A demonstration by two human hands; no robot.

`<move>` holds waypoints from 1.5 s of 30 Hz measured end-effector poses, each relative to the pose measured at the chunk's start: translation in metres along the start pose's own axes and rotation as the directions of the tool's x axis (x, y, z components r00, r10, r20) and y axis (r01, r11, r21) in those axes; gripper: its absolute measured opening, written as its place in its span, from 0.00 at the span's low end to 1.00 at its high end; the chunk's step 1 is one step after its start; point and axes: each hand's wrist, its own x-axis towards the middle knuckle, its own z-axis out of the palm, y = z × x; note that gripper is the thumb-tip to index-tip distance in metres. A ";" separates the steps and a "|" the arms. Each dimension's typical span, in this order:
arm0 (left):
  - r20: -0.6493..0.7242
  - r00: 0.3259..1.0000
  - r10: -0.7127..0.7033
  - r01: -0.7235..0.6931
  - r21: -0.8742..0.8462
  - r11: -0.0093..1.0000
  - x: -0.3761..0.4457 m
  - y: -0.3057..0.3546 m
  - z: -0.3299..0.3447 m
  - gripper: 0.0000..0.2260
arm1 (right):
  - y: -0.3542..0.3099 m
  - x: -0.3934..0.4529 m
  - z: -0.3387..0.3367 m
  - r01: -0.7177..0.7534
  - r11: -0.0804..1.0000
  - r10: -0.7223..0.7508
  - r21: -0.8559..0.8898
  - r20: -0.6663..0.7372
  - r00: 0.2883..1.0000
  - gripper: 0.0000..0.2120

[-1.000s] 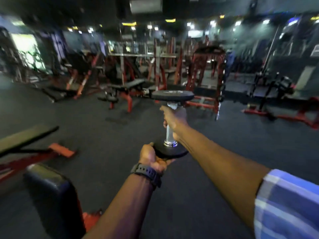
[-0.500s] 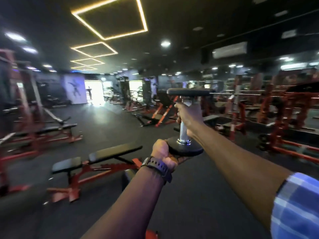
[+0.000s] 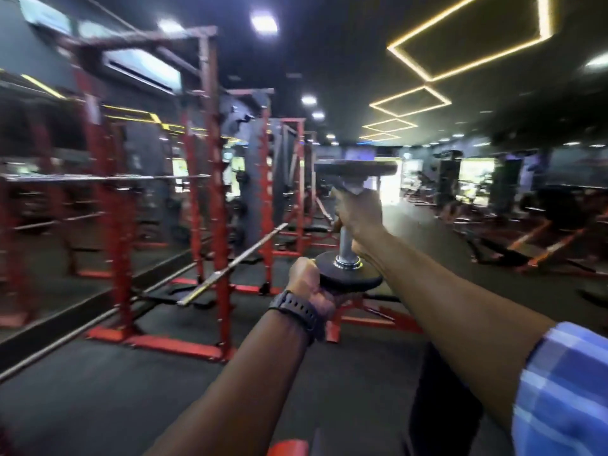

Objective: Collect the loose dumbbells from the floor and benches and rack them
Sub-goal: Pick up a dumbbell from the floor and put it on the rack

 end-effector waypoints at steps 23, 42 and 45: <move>-0.739 0.412 0.532 -0.702 0.114 0.703 -0.407 0.310 -0.479 0.21 | -0.276 -0.444 0.584 -0.134 0.891 -0.312 0.435 0.798 0.515 0.16; -0.879 -0.334 0.341 -0.836 0.443 0.323 -0.805 0.334 -0.694 0.24 | -0.472 -0.920 0.742 -0.613 0.700 -0.559 0.366 0.815 -0.151 0.11; -0.873 -0.361 0.329 -0.834 0.460 0.304 -0.879 0.335 -0.718 0.24 | -0.511 -0.986 0.748 -0.633 0.704 -0.551 0.321 0.809 -0.203 0.10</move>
